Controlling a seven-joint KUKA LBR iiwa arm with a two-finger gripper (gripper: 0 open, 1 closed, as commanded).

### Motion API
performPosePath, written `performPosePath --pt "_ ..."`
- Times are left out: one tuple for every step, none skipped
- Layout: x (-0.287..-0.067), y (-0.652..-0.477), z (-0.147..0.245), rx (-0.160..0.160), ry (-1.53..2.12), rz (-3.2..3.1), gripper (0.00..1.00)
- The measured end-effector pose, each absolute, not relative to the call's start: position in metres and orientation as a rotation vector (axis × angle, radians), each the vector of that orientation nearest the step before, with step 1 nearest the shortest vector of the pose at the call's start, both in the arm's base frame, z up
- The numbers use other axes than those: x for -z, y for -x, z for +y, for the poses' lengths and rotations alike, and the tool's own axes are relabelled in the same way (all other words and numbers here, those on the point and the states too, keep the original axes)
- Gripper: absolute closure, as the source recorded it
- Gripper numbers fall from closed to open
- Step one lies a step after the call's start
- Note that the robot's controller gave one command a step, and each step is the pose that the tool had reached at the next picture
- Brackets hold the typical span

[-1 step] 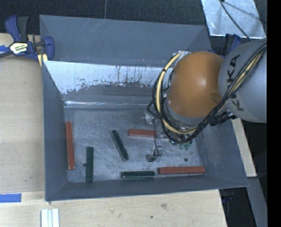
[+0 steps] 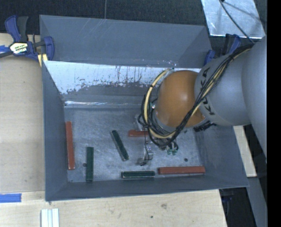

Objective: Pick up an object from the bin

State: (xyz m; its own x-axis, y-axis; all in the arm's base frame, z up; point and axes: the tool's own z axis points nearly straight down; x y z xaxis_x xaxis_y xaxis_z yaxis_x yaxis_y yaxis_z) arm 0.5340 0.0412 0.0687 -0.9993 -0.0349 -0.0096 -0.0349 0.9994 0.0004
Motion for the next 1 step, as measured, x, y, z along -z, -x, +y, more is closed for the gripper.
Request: performPosePath --pt "-0.0751 -0.5370 0.0414 -0.002 0.053 3.122 1.00"
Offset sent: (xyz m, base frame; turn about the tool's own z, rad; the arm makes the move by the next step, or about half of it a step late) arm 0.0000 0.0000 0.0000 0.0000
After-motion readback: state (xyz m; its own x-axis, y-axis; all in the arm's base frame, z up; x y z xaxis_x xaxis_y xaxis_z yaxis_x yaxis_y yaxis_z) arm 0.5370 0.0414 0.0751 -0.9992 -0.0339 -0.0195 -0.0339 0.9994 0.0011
